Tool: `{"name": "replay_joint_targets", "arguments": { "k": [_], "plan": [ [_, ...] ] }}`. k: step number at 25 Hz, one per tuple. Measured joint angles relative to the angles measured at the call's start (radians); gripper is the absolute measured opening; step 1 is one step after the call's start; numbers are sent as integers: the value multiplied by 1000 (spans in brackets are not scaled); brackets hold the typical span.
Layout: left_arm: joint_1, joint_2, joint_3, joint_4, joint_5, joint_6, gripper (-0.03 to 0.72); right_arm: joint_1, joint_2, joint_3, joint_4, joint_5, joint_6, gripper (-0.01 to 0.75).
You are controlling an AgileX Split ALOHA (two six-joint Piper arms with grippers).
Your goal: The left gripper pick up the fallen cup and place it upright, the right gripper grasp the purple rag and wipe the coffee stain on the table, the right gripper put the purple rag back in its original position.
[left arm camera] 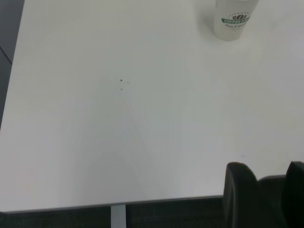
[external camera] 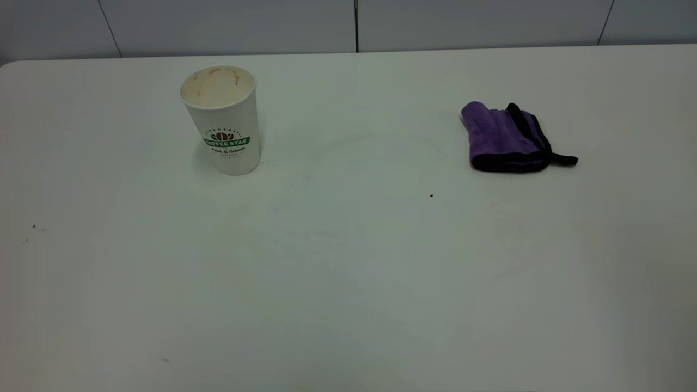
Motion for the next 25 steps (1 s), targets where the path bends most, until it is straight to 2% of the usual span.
{"name": "replay_joint_targets", "arguments": {
  "k": [8,19,22,25],
  "plan": [
    [0,0,0,0,0,0,239,-9,-23,0,-3,-5,0,672],
    [0,0,0,0,0,0,239,-316,-336,0,4,3,-26,659],
    [0,0,0,0,0,0,239,-357,-390,0,4,8,-28,655],
    [0,0,0,0,0,1,239,-366,-422,0,9,9,-39,648]
  ]
}}
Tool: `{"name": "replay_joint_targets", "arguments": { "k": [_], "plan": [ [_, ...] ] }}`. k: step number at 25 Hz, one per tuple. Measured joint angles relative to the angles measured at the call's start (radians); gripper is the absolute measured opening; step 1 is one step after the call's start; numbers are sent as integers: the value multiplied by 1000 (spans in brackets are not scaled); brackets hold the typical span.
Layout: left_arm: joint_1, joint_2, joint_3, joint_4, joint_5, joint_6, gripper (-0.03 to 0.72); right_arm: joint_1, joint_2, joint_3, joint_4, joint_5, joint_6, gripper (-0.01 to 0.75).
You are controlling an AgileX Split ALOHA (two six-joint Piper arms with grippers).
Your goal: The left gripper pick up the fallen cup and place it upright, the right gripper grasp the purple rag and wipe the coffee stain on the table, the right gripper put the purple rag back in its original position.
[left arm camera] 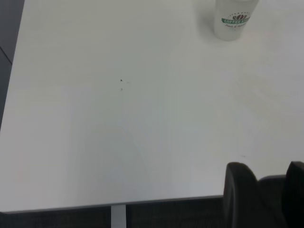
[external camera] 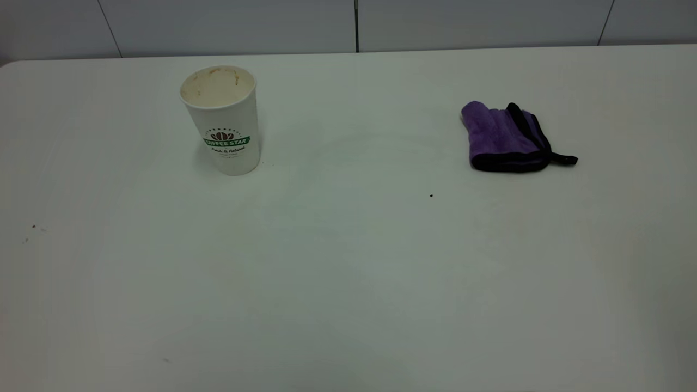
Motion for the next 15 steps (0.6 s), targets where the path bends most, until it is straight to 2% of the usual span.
{"name": "replay_joint_targets", "arguments": {
  "k": [9,15],
  "plan": [
    [0,0,0,0,0,0,239,0,-28,0,41,3,-49,634],
    [0,0,0,0,0,0,239,0,-28,0,41,3,-50,550]
  ]
}}
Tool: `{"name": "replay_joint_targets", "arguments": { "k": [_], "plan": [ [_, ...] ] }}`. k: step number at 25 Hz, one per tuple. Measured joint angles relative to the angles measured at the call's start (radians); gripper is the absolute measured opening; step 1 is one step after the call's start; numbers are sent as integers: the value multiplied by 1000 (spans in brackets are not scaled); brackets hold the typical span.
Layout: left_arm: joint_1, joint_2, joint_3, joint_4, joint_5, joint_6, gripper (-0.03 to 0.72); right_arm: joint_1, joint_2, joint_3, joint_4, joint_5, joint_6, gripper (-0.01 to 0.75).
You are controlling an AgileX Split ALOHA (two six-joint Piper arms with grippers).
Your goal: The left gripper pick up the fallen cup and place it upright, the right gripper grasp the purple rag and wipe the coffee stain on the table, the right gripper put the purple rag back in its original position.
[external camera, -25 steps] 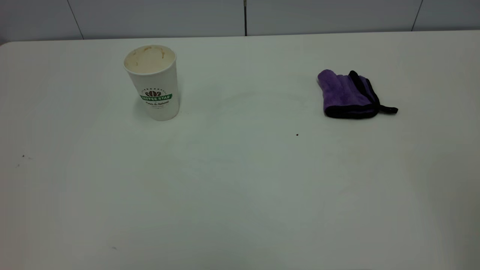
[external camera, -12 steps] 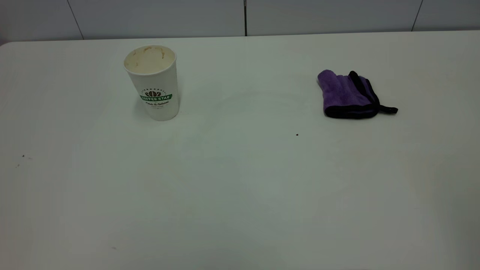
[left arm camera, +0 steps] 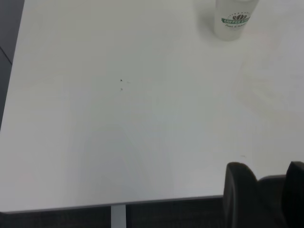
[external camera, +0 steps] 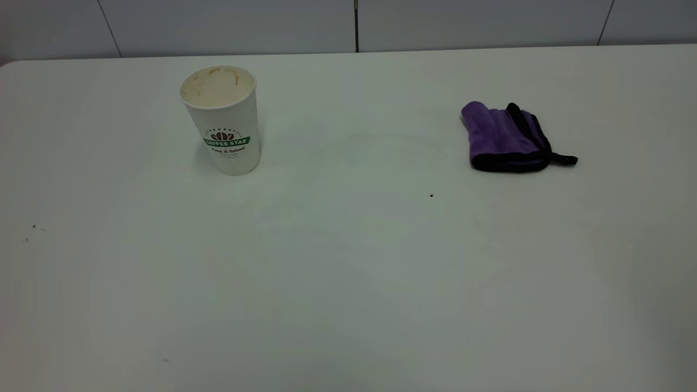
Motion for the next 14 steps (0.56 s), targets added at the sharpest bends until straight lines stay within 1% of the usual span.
{"name": "replay_joint_targets", "arguments": {
  "k": [7,14],
  "plan": [
    [0,0,0,0,0,0,239,0,0,0,0,0,-1,425],
    [0,0,0,0,0,0,239,0,0,0,0,0,-1,317]
  ]
}}
